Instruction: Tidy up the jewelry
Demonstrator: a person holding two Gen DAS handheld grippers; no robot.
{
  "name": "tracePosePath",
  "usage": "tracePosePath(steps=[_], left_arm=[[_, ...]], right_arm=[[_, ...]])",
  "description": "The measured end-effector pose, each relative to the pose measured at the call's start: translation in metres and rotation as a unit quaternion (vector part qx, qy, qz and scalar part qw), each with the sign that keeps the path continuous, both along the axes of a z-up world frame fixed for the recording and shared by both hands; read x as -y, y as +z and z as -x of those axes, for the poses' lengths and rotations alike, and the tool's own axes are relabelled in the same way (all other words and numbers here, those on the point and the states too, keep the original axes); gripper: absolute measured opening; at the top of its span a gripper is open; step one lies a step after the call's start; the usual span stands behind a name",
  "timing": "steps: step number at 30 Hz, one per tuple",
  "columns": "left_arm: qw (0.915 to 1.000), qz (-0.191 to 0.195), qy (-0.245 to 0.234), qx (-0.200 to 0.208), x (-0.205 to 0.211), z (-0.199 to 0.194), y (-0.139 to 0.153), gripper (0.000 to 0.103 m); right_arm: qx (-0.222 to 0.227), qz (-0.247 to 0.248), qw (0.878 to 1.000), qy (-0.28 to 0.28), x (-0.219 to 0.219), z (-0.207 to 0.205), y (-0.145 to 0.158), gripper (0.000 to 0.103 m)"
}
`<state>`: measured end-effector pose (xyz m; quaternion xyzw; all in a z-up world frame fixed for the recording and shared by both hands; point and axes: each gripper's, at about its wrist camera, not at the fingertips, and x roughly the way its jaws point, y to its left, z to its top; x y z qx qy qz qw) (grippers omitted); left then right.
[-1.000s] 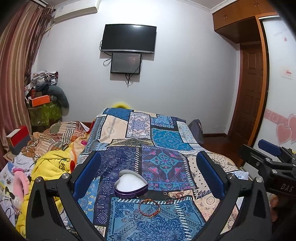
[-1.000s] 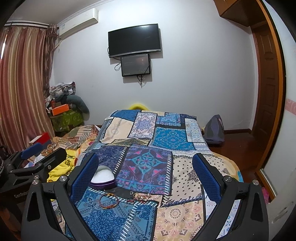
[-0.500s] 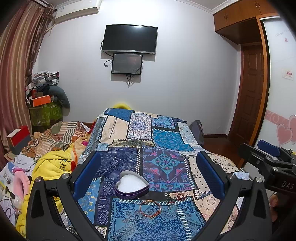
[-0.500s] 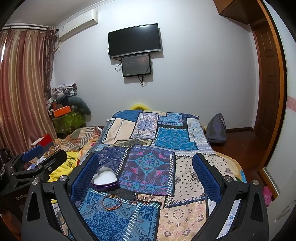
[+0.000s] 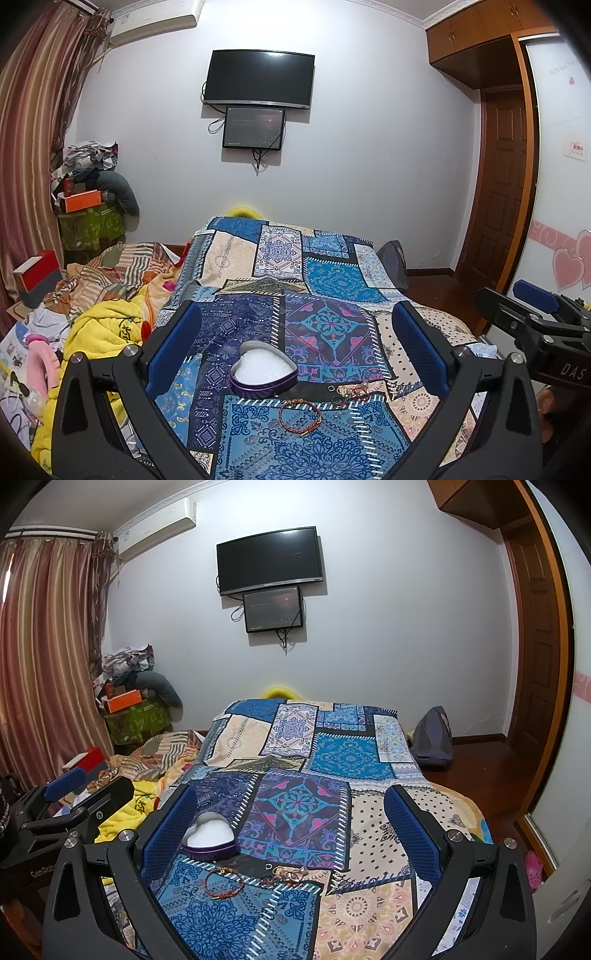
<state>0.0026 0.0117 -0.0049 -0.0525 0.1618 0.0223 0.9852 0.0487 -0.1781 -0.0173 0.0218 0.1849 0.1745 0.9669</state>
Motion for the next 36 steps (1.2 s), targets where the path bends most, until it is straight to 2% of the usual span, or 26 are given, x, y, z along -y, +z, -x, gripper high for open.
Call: tracePosePath(steps=[24,31,36], left_arm=[[1.0000,-0.004,0.006,-0.004,-0.002,-0.002,-0.003,0.103],[0.9992,0.002,0.021,-0.035,-0.015,-0.022,-0.019,0.103],[0.9957,0.011,0.045,-0.080,-0.031,-0.042,-0.042,0.103]], right_arm=[[-0.001,0.011,1.000,0.001,-0.005,-0.002,0.001,0.100],[-0.017,0.028,0.999,-0.010,-0.006,-0.016,-0.013,0.100],[-0.049,0.040,0.998,-0.009,-0.006,-0.033,-0.032,0.100]])
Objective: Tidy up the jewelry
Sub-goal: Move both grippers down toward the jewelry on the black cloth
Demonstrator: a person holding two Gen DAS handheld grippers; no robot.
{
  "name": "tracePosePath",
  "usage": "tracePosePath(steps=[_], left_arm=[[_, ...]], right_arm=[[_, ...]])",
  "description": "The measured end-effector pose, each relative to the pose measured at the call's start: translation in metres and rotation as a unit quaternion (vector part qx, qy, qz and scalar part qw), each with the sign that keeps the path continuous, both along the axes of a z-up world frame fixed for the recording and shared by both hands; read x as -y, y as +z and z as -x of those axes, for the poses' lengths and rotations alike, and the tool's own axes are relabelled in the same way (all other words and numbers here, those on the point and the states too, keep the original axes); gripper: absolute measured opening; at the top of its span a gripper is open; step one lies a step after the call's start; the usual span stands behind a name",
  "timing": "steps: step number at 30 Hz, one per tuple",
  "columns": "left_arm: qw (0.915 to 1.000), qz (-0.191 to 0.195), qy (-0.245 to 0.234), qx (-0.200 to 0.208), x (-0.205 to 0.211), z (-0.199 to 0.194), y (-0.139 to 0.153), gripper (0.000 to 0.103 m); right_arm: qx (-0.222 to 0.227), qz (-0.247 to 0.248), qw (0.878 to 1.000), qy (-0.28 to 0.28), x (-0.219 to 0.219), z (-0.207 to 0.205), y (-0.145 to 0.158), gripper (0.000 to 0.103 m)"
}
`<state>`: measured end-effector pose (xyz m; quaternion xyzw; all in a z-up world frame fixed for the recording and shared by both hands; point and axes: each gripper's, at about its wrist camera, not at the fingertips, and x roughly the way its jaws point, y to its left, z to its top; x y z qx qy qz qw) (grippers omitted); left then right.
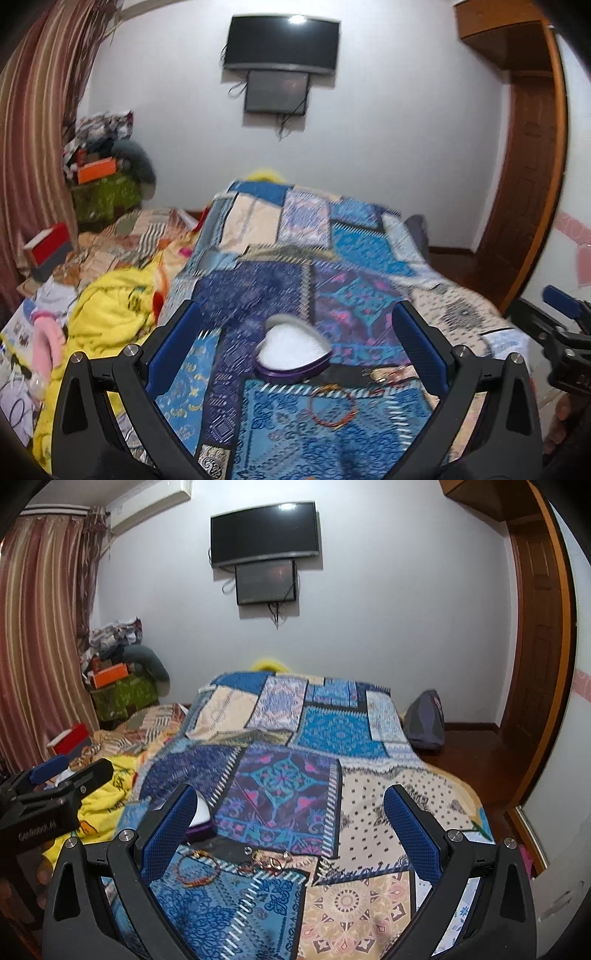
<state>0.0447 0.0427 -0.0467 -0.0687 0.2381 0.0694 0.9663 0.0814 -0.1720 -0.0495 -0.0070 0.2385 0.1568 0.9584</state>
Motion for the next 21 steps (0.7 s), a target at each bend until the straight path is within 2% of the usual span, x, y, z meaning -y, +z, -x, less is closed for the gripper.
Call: tracePosePath(steps=[6,11,15,19,21], left_arm=[[0.9972,0.017,-0.018,-0.071,-0.017,-0.025,-0.037,0.103],[0.9900,0.027,-0.047,-0.130,-0.019,-0.042,-0.069,0.103],[0.9836,0.015,-0.075,-0.163,-0.011,-0.049,-0.087,0.101],[0.9748,0.013,-0.099,-0.200,-0.005,-0.057,-0.106,0.084],[0.9702,0.022,-0.108,-0.216,-0.004,-0.061,-0.114,0.078]], right_arm=[[-0.057,0.010,0.998,0.012,0.003,-0.022,-0.028,0.100],[-0.108,0.016,0.993,0.034,0.004,-0.037,-0.052,0.100],[-0.141,0.029,0.988,0.060,0.000,-0.046,-0.069,0.085],[-0.179,0.029,0.978,0.100,-0.008,-0.052,-0.083,0.075],[-0.190,0.029,0.975,0.113,-0.012,-0.052,-0.089,0.067]])
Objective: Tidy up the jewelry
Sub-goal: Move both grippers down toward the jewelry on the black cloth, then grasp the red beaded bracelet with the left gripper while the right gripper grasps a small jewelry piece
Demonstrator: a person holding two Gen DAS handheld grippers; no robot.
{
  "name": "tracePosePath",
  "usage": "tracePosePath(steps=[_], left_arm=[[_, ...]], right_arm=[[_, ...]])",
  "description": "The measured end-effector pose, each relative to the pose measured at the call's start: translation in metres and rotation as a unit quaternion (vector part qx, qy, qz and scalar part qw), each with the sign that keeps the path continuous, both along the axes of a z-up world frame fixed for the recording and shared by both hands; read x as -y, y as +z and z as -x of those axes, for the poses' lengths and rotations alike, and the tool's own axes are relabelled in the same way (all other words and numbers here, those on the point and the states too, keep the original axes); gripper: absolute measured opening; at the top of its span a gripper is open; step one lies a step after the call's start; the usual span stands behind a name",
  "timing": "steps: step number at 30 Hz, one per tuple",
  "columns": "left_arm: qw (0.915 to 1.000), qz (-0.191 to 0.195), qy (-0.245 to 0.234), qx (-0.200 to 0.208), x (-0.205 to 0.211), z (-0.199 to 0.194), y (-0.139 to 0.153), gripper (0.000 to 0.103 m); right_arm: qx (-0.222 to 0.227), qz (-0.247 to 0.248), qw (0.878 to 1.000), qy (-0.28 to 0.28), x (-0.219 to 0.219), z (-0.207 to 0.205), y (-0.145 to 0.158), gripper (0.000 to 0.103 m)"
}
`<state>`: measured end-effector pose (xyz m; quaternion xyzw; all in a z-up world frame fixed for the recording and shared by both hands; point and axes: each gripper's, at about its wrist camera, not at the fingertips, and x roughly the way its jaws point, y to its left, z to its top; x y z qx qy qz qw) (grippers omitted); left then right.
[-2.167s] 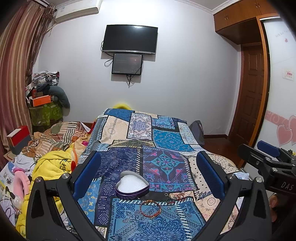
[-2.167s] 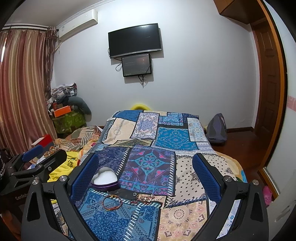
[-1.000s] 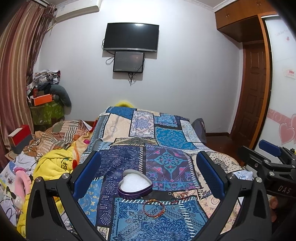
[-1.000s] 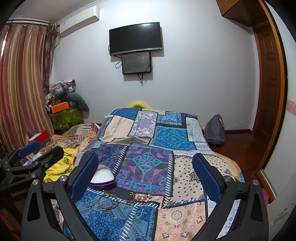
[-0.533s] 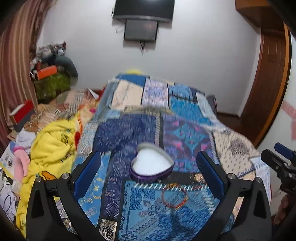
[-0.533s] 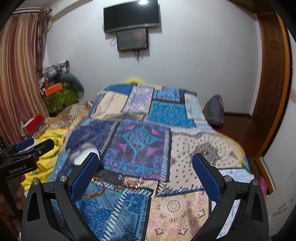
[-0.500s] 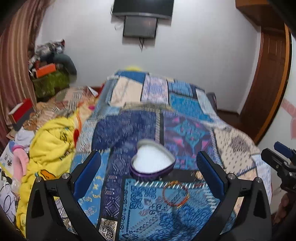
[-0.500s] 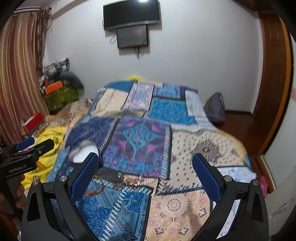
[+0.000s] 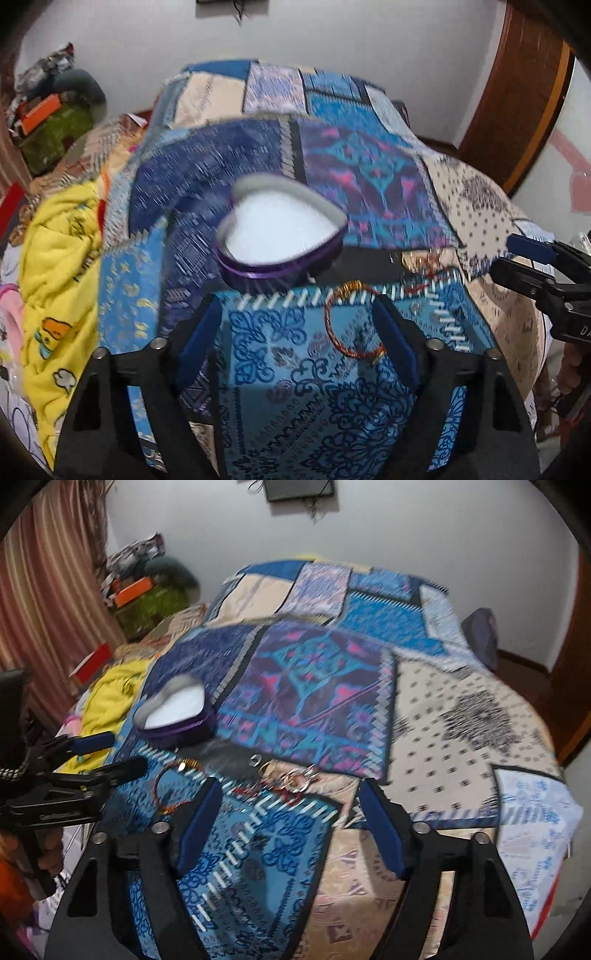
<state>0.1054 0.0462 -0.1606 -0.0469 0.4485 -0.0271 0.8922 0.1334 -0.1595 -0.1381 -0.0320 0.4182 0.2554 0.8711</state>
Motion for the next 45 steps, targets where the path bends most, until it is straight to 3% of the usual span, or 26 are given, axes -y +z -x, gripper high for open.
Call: tracePosePath(steps=[7,9,17,25,31,38,45], left_arm=[[0.9989,0.025,-0.019,-0.034,0.001,-0.008,-0.017,0.056],[0.9989,0.023,-0.022,-0.034,0.002,-0.010,-0.018,0.054],[0.9982,0.019,-0.047,-0.032,0.005,-0.018,-0.022,0.043],[0.9974,0.007,-0.065,-0.030,0.009,-0.024,-0.024,0.022],[0.9958,0.003,-0.084,-0.035,0.016,-0.021,-0.025,0.002],[0.9964,0.005,-0.079,-0.030,0.021,-0.017,-0.021,0.002],[0.9979,0.011,-0.064,-0.001,0.019,-0.006,0.003,0.002]], right_arm=[[-0.041,-0.007,0.998,0.046,-0.016,-0.001,-0.021,0.052],[-0.050,-0.006,0.997,0.057,-0.021,-0.003,-0.026,0.045],[-0.081,-0.005,0.994,0.077,-0.032,-0.009,-0.044,0.037],[-0.082,0.000,0.993,0.084,-0.040,-0.012,-0.050,0.035],[-0.074,0.009,0.994,0.085,-0.045,-0.014,-0.053,0.019],[-0.074,-0.002,0.993,0.089,-0.047,-0.011,-0.051,0.016],[-0.056,-0.018,0.995,0.084,-0.040,-0.005,-0.032,0.015]])
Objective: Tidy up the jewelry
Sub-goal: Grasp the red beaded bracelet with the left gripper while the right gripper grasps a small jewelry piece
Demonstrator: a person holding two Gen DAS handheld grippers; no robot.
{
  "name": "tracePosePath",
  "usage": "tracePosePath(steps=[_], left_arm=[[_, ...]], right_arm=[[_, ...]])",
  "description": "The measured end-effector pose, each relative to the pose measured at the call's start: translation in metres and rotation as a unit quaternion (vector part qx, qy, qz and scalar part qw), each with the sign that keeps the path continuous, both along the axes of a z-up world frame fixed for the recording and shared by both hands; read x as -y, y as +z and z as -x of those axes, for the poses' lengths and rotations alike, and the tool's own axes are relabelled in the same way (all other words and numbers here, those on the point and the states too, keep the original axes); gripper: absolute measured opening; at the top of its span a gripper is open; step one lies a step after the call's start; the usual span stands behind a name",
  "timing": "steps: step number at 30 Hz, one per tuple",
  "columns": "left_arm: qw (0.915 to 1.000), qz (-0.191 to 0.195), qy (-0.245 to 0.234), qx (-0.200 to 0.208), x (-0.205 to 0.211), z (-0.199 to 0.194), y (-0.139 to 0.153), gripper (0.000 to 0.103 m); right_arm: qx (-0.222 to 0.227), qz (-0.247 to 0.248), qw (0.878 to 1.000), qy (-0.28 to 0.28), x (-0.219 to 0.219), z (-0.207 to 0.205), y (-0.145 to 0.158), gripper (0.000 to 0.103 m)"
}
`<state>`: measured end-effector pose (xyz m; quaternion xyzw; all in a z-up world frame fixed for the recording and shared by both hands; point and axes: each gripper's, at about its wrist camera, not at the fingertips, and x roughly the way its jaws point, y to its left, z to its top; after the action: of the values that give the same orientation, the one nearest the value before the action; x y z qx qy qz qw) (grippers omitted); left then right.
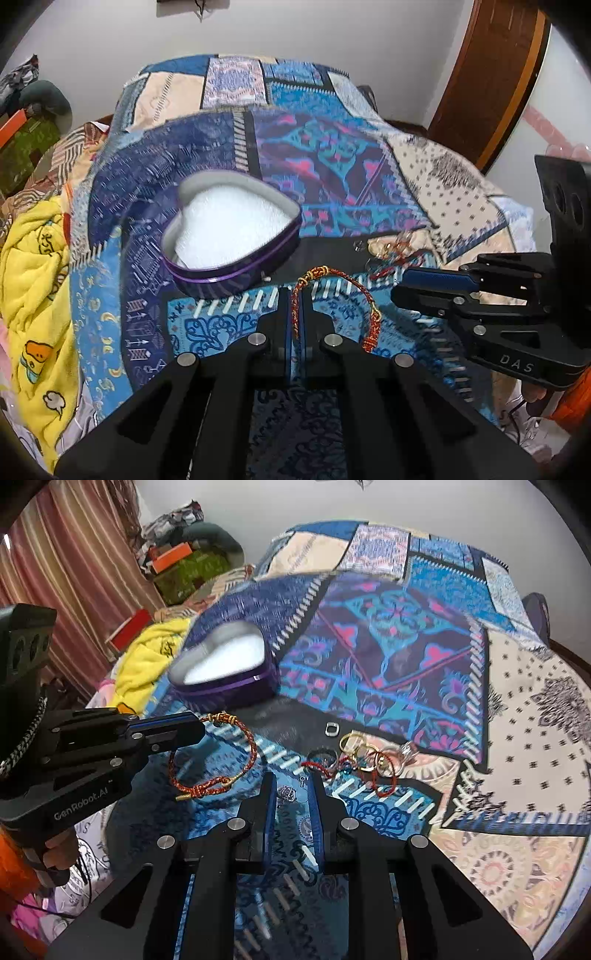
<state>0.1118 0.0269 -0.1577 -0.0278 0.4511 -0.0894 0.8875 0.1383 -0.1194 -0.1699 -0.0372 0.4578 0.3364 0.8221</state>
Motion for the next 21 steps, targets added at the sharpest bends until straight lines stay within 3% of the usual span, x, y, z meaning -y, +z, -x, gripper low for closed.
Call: tracePosePath(steps=[9,21], left_arm=[[0.9981,0.007,0.029,0.054,-0.013,0.010,0.039,0.002],[0.9917,0.000,0.068,0.110,-0.039,0.012,0.069,0.002]], right_arm=[[0.045,-0.016,0.999,-0.016,0.006,0.007,0.035,0.015],[0.105,-0.040,0.993,-0.021,-0.005,0.001,0.079,0.015]])
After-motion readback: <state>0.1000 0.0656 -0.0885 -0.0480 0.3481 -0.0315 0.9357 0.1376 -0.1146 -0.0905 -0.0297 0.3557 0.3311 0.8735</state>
